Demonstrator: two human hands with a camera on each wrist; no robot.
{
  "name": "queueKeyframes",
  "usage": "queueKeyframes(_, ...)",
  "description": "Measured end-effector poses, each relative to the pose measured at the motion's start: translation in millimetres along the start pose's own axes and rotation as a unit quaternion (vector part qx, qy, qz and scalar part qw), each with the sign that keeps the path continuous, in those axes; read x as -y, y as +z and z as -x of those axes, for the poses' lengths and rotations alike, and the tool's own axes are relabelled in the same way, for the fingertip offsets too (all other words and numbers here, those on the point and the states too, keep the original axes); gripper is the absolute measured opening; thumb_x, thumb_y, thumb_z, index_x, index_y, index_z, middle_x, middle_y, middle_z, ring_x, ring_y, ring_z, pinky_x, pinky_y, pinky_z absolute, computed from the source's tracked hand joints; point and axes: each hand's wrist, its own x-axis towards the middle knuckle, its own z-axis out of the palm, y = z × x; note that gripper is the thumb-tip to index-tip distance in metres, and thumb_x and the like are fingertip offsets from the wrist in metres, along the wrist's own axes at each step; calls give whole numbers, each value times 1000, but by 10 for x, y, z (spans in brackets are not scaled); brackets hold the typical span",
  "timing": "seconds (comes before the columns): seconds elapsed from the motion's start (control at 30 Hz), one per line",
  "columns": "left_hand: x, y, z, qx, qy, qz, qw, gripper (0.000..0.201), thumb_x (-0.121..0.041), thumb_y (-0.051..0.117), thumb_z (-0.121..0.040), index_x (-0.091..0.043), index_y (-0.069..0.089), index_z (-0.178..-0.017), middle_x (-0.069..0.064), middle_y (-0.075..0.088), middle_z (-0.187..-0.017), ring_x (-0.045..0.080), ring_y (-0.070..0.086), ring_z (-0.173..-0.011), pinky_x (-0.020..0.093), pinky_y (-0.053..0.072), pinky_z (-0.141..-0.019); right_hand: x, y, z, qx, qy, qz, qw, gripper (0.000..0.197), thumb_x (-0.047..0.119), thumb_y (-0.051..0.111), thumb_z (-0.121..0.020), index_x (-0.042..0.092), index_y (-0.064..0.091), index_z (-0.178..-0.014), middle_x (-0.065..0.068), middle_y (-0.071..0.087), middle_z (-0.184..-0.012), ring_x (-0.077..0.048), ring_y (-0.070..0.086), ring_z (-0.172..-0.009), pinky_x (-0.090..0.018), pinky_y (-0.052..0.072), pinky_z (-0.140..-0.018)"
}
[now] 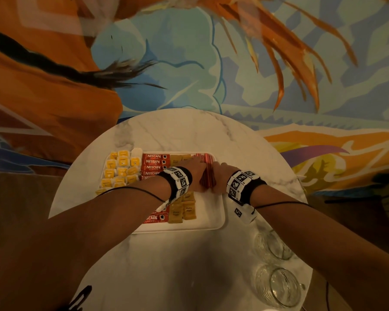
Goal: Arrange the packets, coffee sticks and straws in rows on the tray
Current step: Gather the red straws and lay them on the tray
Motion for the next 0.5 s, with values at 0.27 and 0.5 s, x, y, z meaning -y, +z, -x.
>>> queueKeyframes(0.27, -3, -49, 45, -1, 9, 17, 1000, 61, -51, 78, -74, -21, 57, -123, 5, 55, -125, 23, 59, -106, 37, 53, -94, 13, -5, 25, -3, 8, -2, 1000, 60, 40, 73, -74, 17, 46, -123, -10, 57, -113, -31, 65, -96, -35, 52, -75)
queueKeyframes(0.5, 87, -85, 94, 13, 16, -2, 1000, 70, -51, 82, -70, -20, 56, -127, 4, 54, -126, 23, 59, -105, 35, 52, -92, 3, -21, 50, 1, 5, 1, 1000, 59, 34, 72, -79, 15, 45, -127, -12, 57, -115, -30, 65, -97, -32, 45, -71)
